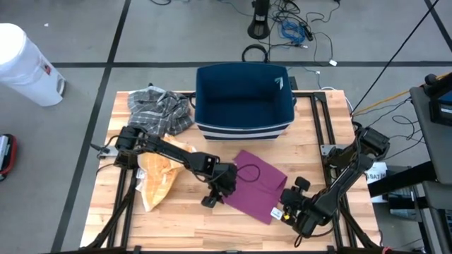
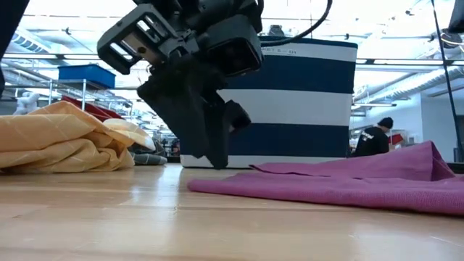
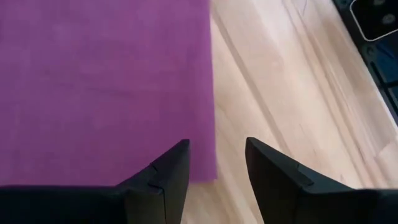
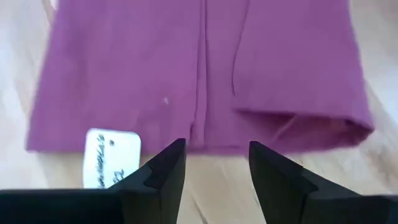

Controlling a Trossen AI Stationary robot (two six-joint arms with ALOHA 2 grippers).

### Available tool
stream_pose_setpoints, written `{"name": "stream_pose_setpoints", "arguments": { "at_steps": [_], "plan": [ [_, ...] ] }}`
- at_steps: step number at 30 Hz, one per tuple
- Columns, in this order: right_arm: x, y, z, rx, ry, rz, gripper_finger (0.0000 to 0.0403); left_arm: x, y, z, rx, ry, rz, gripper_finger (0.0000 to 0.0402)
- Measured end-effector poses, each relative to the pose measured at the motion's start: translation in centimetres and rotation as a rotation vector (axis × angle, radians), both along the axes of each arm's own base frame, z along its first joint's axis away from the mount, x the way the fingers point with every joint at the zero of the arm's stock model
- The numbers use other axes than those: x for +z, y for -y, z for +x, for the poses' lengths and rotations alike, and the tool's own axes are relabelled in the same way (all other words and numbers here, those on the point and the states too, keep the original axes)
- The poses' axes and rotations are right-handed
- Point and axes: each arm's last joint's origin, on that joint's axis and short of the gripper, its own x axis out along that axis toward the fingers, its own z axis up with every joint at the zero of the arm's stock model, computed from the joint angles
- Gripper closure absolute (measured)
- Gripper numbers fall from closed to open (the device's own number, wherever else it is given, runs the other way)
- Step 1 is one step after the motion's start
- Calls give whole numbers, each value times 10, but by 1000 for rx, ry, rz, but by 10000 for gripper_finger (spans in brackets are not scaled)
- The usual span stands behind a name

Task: Fold towel
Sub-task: Fold the purple towel

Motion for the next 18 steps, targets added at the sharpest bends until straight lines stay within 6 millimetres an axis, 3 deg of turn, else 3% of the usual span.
{"name": "stream_pose_setpoints", "arguments": {
  "at_steps": [9, 15, 18],
  "plan": [
    [2, 3, 17, 47, 55, 6, 199, 5, 0, 8, -40, 136, 29, 239],
    [3, 11, 27, 45, 50, -13, 184, 7, -7, 16, 18, 266, 274, 239],
    [-1, 14, 33, 40, 47, -15, 181, 7, -15, 17, 21, 279, 308, 239]
  ]
}}
